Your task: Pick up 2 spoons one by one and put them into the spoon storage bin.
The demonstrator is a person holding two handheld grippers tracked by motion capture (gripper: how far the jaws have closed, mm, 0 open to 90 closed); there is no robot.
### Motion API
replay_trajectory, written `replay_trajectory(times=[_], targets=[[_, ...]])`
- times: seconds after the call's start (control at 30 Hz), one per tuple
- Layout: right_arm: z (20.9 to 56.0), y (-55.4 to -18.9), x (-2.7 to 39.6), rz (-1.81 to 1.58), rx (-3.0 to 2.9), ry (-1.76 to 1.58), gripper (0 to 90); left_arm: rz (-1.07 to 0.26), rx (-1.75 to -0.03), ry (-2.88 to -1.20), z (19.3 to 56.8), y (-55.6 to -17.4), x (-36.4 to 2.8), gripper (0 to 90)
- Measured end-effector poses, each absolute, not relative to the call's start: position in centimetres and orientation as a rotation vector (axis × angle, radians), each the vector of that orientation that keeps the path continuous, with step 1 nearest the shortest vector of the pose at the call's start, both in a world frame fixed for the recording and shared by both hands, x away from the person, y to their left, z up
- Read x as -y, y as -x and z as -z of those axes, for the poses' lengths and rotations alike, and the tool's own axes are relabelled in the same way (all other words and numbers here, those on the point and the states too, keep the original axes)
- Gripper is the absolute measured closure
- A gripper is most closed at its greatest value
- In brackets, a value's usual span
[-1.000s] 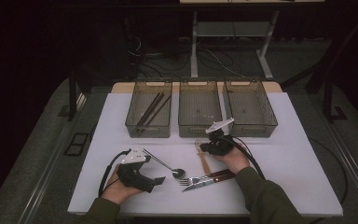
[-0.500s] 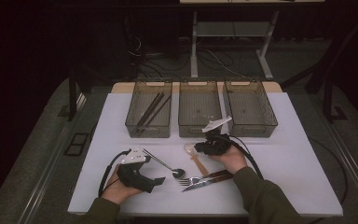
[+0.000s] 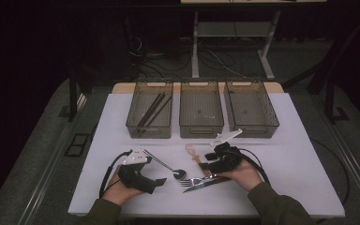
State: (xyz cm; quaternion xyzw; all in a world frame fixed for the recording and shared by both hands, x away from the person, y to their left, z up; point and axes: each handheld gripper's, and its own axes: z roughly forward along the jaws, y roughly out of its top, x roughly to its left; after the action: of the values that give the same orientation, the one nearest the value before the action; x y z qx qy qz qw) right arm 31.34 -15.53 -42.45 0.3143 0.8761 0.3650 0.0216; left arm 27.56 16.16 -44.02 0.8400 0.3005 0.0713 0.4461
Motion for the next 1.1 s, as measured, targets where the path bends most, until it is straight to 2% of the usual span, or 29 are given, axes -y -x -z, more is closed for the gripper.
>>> replay_trajectory(times=[0.3,0.93,1.1], targets=[[43.9,-30.5,15.0,-1.047,-2.731,-0.946,52.9,-0.176,-0.734,-2.088,44.0,-27.6,-16.2,1.9],[44.1,-30.1,14.4,-0.969,-2.715,-0.894,72.6,-0.177,-0.73,-2.098,44.1,-27.6,-16.0,1.9],[44.1,-30.1,14.4,-0.968,-2.714,-0.89,73.5,-0.182,-0.719,-2.107,44.0,-27.6,-16.1,1.5]])
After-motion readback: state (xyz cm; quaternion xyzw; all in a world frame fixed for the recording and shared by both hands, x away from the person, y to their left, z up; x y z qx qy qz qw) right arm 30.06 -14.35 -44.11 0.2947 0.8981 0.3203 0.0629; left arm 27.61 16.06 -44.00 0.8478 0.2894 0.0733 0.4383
